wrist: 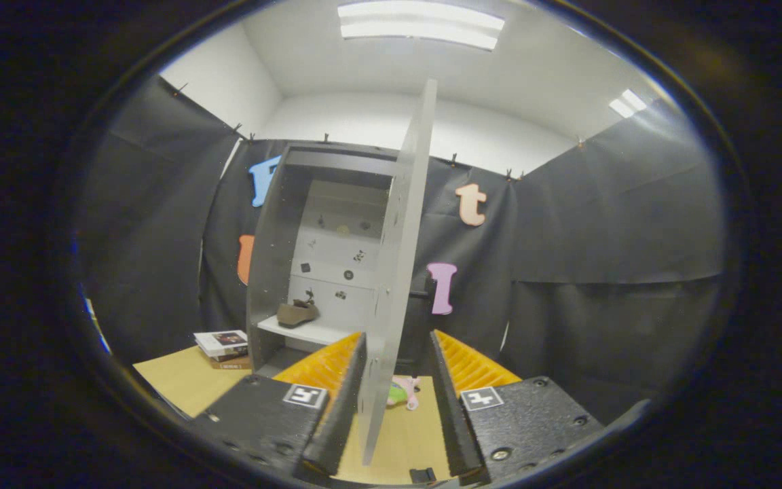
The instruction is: Open the shoe cabinet door, grab the shoes and put them into the shoe cabinet, then close the shoe cabinet door.
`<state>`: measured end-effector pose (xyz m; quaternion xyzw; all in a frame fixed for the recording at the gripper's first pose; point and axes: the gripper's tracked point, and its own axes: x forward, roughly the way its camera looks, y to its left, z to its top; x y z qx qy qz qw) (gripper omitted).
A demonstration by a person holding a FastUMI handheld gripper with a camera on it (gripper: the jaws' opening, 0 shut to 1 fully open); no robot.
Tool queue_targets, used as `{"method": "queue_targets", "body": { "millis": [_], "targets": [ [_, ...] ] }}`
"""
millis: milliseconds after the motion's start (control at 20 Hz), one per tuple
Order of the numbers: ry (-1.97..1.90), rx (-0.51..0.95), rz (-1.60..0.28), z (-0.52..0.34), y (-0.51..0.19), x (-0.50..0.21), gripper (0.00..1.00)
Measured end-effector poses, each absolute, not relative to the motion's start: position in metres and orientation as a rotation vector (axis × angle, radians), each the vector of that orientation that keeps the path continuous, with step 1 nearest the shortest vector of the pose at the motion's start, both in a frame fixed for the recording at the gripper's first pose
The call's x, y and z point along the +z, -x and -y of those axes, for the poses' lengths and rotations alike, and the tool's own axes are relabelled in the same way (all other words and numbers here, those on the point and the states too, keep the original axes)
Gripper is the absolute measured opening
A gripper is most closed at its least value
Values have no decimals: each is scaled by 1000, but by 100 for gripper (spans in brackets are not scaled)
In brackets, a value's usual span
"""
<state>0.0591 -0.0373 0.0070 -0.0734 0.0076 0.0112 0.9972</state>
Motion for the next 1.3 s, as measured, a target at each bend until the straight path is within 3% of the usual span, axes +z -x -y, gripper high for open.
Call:
{"method": "queue_targets", "body": {
  "millis": [50,100,150,700,1300],
  "targets": [
    [129,59,-15,24,-56,4,73],
    [118,90,-22,14,-53,1,80],
    [99,118,-24,5,-50,-4,98],
    [20,275,-134,-58,-56,-68,100],
    [-37,263,-350,-96,-68,-159,100]
  ]
}}
